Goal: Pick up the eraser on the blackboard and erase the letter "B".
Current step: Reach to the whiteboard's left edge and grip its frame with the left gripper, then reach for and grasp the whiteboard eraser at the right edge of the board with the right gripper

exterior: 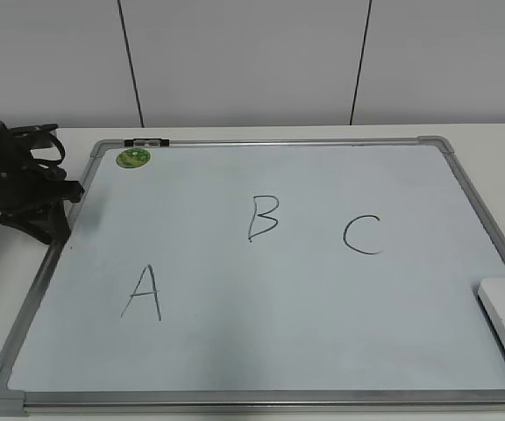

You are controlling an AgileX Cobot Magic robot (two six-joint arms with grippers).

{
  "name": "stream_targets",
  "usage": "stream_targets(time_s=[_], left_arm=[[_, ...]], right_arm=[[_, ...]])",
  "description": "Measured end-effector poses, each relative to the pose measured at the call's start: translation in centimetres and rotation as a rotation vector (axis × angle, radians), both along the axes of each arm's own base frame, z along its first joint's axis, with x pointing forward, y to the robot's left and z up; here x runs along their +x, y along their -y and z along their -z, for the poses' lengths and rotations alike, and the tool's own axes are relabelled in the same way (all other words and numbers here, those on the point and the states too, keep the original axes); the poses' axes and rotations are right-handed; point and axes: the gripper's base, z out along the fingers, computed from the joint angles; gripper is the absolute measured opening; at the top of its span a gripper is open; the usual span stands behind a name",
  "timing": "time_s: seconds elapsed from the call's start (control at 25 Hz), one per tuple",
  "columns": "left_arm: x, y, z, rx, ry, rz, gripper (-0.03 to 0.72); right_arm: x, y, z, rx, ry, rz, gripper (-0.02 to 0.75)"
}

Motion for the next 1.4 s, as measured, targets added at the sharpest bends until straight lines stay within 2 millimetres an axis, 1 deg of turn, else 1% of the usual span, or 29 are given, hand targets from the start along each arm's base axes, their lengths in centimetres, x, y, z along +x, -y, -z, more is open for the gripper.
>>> stream_targets(time_s=[0.08, 0.16, 0.4, 0.48, 0.6, 0.64, 0.72, 0.8, 0.84, 0.88, 0.92, 1.0, 1.04, 1.08, 1.28, 1.32, 1.4], left_arm=[[0.0, 0.1, 0.1, -0.008, -0.006, -0.004, 0.102], [0.1, 0.1, 0.1, -0.009, -0.01, -0.004, 0.048], [0.1, 0.1, 0.1, -0.017, -0.016, -0.015, 0.034], [0.1, 0.1, 0.1, -0.017, -0.016, -0.017, 0.034], [0.1, 0.1, 0.1, -0.026, -0.018, -0.025, 0.034], [0.1, 0.1, 0.1, -0.027, -0.018, -0.026, 0.034], [0.1, 0.1, 0.1, -0.028, -0.019, -0.026, 0.033], [0.1, 0.1, 0.1, -0.03, -0.02, -0.028, 0.032], [0.1, 0.1, 0.1, -0.03, -0.02, -0.028, 0.032], [0.1, 0.1, 0.1, -0.03, -0.021, -0.027, 0.032], [0.1, 0.1, 0.1, -0.03, -0.021, -0.027, 0.032], [0.1, 0.1, 0.1, -0.03, -0.021, -0.027, 0.032], [0.1, 0.1, 0.1, -0.03, -0.021, -0.027, 0.032], [0.1, 0.1, 0.1, -0.03, -0.021, -0.027, 0.032], [0.1, 0.1, 0.1, -0.03, -0.023, -0.027, 0.032], [0.1, 0.1, 0.1, -0.031, -0.023, -0.028, 0.032], [0.1, 0.1, 0.1, -0.031, -0.023, -0.028, 0.032]], right_arm=[[0.0, 0.0, 0.0, 0.0, 0.0, 0.0, 0.587], [0.0, 0.0, 0.0, 0.0, 0.0, 0.0, 0.587], [0.0, 0.0, -0.1, 0.0, 0.004, 0.0, 0.587], [0.0, 0.0, -1.0, -0.023, 0.031, -0.013, 0.587], [1.7, 0.0, -2.8, -0.043, 0.045, -0.036, 0.587], [2.0, 0.0, -3.0, -0.046, 0.044, -0.038, 0.587], [4.3, 0.0, -4.3, -0.056, 0.013, -0.051, 0.587], [5.8, 0.0, -4.8, -0.057, -0.004, -0.057, 0.587], [6.8, 0.1, -4.8, -0.057, -0.035, -0.059, 0.587], [8.4, 0.1, -4.8, -0.056, -0.066, -0.062, 0.587], [9.5, 0.1, -4.6, -0.05, -0.09, -0.064, 0.587], [11.3, 0.0, -4.0, -0.022, -0.147, -0.071, 0.587], [11.9, 0.0, -3.7, -0.007, -0.174, -0.074, 0.587], [12.9, -0.1, -3.1, 0.008, -0.234, -0.076, 0.587], [15.6, -0.2, -0.8, 0.053, -0.491, -0.082, 0.591], [16.6, -0.1, 0.0, 0.059, -0.569, -0.082, 0.603], [18.3, -0.1, 0.8, 0.073, -0.645, -0.083, 0.629]])
